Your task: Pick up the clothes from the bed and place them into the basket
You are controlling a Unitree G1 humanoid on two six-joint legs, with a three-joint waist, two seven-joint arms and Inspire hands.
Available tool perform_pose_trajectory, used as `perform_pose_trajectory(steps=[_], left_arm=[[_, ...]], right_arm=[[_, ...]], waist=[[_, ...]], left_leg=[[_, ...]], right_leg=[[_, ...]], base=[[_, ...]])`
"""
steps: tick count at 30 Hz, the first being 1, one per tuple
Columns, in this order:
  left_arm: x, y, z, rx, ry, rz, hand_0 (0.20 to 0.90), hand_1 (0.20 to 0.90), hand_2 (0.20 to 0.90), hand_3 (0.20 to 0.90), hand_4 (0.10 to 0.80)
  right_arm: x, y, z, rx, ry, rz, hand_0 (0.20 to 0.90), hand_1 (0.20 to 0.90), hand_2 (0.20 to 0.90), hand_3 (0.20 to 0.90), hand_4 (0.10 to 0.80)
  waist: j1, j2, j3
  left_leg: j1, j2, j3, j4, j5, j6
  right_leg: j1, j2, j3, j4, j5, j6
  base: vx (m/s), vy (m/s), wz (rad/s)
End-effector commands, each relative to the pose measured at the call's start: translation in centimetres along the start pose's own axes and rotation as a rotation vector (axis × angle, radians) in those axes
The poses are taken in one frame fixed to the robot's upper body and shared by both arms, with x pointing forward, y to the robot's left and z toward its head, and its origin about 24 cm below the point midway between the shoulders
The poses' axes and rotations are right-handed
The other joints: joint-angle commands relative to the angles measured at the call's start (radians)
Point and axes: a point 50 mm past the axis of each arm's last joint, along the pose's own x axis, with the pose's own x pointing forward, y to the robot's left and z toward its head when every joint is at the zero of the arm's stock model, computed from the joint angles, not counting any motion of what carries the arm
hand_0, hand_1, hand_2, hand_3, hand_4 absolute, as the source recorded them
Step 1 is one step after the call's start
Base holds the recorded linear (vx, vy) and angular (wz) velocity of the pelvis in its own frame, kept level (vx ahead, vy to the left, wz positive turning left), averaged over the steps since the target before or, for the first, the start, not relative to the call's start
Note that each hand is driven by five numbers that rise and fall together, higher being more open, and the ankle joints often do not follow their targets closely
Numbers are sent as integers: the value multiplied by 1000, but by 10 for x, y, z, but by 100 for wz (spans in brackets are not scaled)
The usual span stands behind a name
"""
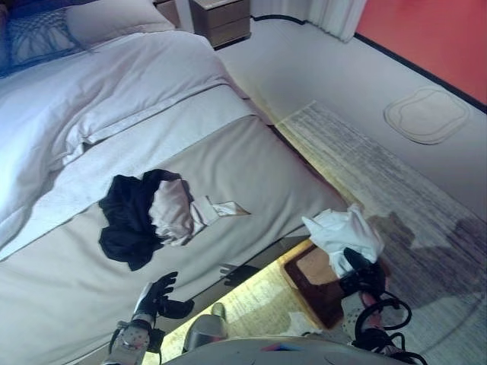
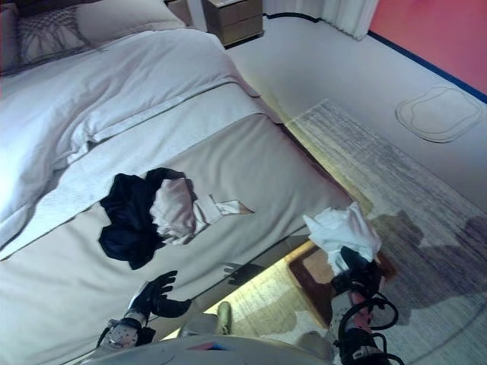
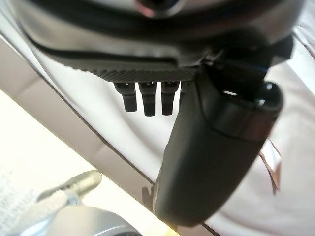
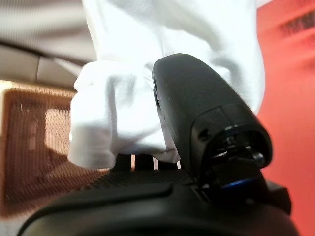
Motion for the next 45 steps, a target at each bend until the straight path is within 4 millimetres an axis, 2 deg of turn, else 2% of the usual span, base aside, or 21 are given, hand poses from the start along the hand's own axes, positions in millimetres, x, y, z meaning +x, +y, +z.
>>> perform_pose_trajectory(steps=[1, 5, 8, 11, 15, 20, 24, 26, 29, 30, 32, 33, 34, 37, 41, 45], left_arm=[[10, 3, 29, -3, -119, -8, 900, 900, 900, 900, 800], [8, -9, 25, 24, -118, -41, 900, 900, 900, 900, 800], [6, -11, 19, 50, -103, -58, 900, 900, 900, 900, 800], [5, -11, 19, 69, -111, -81, 900, 900, 900, 900, 800], [9, -11, 31, 63, -163, -100, 900, 900, 900, 900, 800], [12, -14, 46, 51, -225, -110, 900, 900, 900, 900, 800], [13, -14, 60, 12, -287, -109, 900, 900, 900, 900, 800], [12, -16, 65, -9, -321, -105, 900, 900, 900, 900, 800], [10, -13, 71, -34, -359, -81, 900, 900, 900, 900, 800], [10, -9, 74, -47, -367, -69, 900, 900, 900, 900, 800], [10, -5, 78, -54, -387, -58, 900, 900, 900, 900, 800], [10, -4, 80, -61, -396, -55, 900, 900, 900, 900, 800], [10, -2, 83, -78, -411, -50, 900, 900, 900, 900, 800], [9, 2, 93, -177, -444, -65, 900, 900, 900, 900, 800], [5, 2, 89, -170, -440, -89, 900, 900, 900, 900, 800], [5, 3, 89, -170, -449, -93, 900, 900, 900, 900, 800]], right_arm=[[17, 28, 71, 34, -237, 79, 300, 300, 300, 200, 100], [22, 14, 64, -12, -188, 28, 300, 300, 300, 200, 100], [24, 1, 60, -58, -175, -48, 300, 300, 300, 200, 100], [28, -6, 66, -47, -171, -94, 300, 300, 300, 200, 100], [36, -1, 95, 6, -213, -117, 300, 300, 300, 200, 100], [42, 17, 140, 14, -309, -112, 300, 300, 300, 200, 100], [42, 25, 193, 4, -422, -146, 300, 300, 300, 200, 100], [39, 27, 229, 12, -482, -156, 300, 300, 300, 200, 100], [33, 31, 260, 11, -541, -166, 300, 300, 300, 200, 100], [29, 35, 273, -13, -565, -198, 300, 300, 300, 200, 100], [26, 38, 283, -22, -579, -218, 300, 300, 300, 200, 100], [25, 40, 286, -29, -584, -225, 853, 853, 853, 845, 745], [24, 41, 288, -49, -580, -232, 900, 900, 900, 900, 800], [23, 47, 293, -119, -572, -179, 900, 900, 900, 900, 800], [24, 52, 288, -150, -547, -120, 900, 900, 900, 900, 800], [26, 49, 287, -133, -532, -103, 900, 900, 900, 900, 800]], waist=[[18, 35, 6], [27, 34, 2], [39, 46, -12], [46, 68, -2], [48, 112, 59], [42, 169, 139], [26, 218, 204], [17, 247, 241], [11, 270, 284], [8, 278, 300], [7, 288, 326], [6, 291, 334], [8, 295, 343], [6, 301, 364], [13, 297, 369], [24, 292, 369]], left_leg=[[-158, -32, -51, -65, 106, -30], [-153, -25, -71, -67, 109, -45], [-140, -25, -89, -76, 114, -55], [-159, -32, -109, -60, 117, -64], [-222, -55, -137, -18, 120, -74], [-294, -82, -149, 9, 136, -77], [-370, -99, -147, 50, 138, -70], [-409, -105, -137, 64, 140, -59], [-461, -108, -121, 82, 145, -45], [-477, -113, -122, 99, 120, -46], [-512, -114, -116, 122, 117, -39], [-525, -115, -116, 127, 117, -36], [-540, -114, -115, 135, 117, -31], [-567, -113, -111, 152, 115, -24], [-568, -106, -114, 141, 122, -29], [-551, -101, -121, 109, 135, -37]], right_leg=[[31, 18, 8, -21, 17, 20], [44, 15, -13, -27, 18, 20], [61, 14, -33, -29, 12, 14], [48, 6, -45, -5, -1, 7], [-16, -16, -51, 57, -23, -6], [-109, -35, -51, 117, -39, -22], [-245, -58, -43, 193, -42, -29], [-340, -68, -28, 244, -39, -27], [-445, -74, -4, 311, -42, -26], [-483, -75, 19, 354, -74, -18], [-540, -86, 30, 406, -86, -19], [-565, -88, 36, 426, -90, -20], [-590, -91, 41, 450, -97, -21], [-643, -93, 55, 500, -111, -27], [-646, -88, 48, 506, -114, -30], [-631, -88, 32, 500, -114, -26]], base=[[-157, -66, -61], [32, -33, -32], [131, -3, 3], [16, 28, 14], [-173, 54, 16], [-165, 53, 1], [-185, 64, 1], [-233, 89, -4], [-165, 18, -7], [-46, -20, 2], [-71, -29, 2], [-84, -28, 0], [-70, 2, 0], [-53, 22, 0], [4, -21, 0], [5, -42, 2]])
